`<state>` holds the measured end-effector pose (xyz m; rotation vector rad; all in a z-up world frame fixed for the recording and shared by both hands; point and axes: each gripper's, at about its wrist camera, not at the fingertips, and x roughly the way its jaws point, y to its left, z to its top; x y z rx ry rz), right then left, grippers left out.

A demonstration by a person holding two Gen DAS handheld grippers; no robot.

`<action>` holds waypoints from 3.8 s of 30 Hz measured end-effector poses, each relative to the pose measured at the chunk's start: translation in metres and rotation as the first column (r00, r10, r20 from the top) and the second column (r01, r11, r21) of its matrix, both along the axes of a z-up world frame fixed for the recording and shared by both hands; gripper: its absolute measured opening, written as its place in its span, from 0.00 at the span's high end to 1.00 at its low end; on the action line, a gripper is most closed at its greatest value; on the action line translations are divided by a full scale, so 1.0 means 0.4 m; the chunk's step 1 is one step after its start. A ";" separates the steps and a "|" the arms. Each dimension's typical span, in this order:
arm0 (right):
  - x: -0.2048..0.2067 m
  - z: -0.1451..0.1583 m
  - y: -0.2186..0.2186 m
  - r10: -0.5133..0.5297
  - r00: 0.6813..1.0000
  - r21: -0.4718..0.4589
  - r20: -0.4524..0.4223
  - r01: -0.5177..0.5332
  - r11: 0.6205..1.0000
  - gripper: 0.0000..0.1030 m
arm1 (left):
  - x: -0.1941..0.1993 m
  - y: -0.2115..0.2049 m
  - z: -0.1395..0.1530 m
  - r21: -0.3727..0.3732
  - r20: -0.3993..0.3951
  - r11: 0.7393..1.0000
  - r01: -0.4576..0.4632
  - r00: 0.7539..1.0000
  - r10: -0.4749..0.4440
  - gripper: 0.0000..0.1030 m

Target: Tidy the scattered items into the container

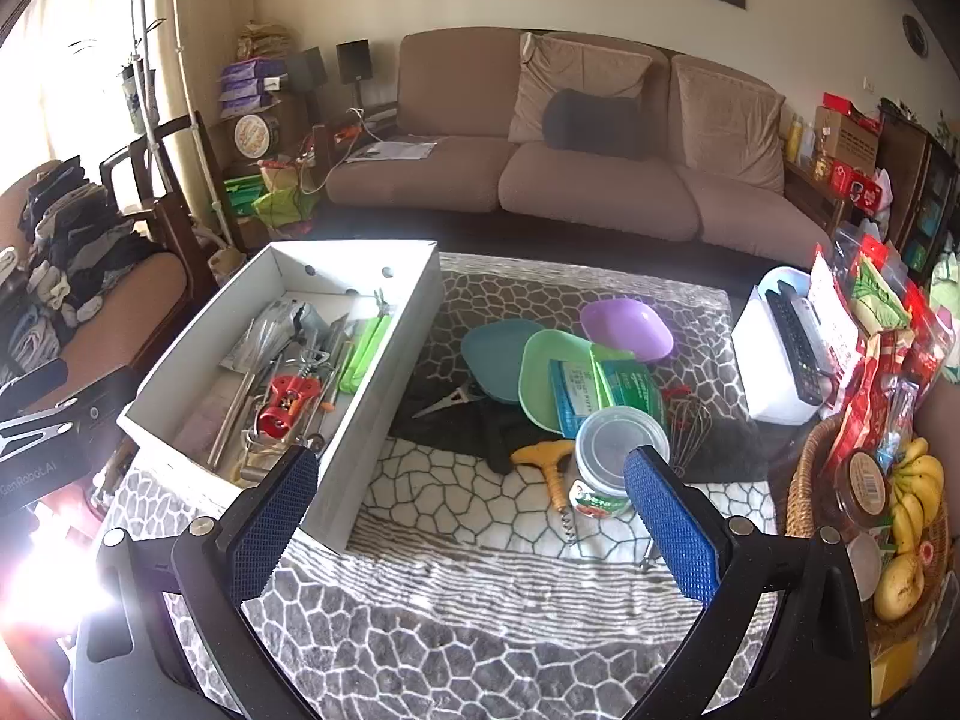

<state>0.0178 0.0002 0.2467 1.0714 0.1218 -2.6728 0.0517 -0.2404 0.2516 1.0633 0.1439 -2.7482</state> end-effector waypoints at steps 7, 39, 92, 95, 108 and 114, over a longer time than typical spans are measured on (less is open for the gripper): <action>-0.004 0.007 -0.055 0.030 1.000 -0.013 -0.004 -0.030 0.999 0.00 | 0.008 -0.074 -0.009 0.016 0.005 0.999 -0.043 0.999 0.043 0.00; -0.109 -0.085 0.429 -0.201 0.977 -0.075 0.067 0.206 0.976 0.34 | -0.203 0.397 -0.100 0.078 0.022 0.972 0.223 0.974 -0.225 0.18; -0.350 -0.488 0.265 -0.014 0.997 -0.052 0.075 0.017 0.998 0.16 | -0.360 0.450 -0.401 0.161 0.072 0.941 0.299 0.947 -0.313 0.03; -0.324 -0.451 0.283 0.003 0.998 -0.063 0.061 0.001 0.998 0.16 | -0.371 0.450 -0.410 0.167 0.079 0.940 0.297 0.946 -0.313 0.03; -0.227 -0.243 0.501 -0.083 0.996 -0.114 -0.014 0.080 0.990 0.17 | -0.521 0.522 -0.490 0.275 0.179 0.923 0.270 0.929 -0.325 0.82; -0.217 -0.231 0.536 -0.089 0.996 -0.135 -0.010 0.087 0.987 0.17 | -0.567 0.547 -0.516 0.271 0.211 0.925 0.268 0.921 -0.329 0.31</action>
